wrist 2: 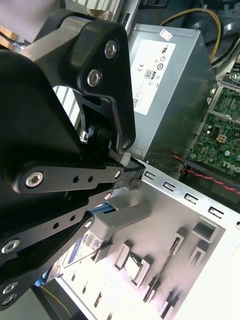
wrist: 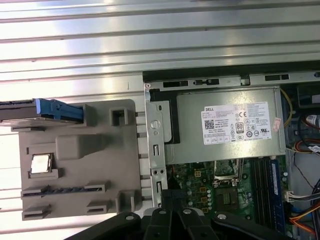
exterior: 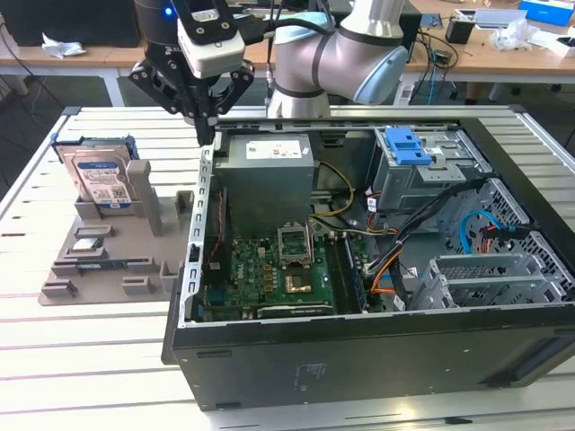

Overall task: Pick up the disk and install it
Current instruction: 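Reach for the disk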

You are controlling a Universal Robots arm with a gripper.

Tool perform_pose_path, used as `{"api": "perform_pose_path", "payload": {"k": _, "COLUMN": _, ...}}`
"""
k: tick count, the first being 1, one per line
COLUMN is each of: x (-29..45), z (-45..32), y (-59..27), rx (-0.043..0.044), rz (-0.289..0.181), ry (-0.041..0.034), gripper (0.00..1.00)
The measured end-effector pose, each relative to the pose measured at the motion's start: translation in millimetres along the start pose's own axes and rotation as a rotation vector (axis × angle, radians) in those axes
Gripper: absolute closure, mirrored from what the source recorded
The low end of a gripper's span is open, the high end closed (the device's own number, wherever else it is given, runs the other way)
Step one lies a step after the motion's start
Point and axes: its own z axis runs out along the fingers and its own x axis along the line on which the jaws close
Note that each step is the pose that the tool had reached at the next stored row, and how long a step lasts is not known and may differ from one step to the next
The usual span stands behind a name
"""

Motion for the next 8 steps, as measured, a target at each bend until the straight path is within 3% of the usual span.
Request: {"api": "perform_pose_path", "payload": {"k": 8, "x": 11.6, "z": -0.3, "y": -0.9, "rx": 0.0, "rz": 0.0, "ry": 0.0, "gripper": 0.89}}
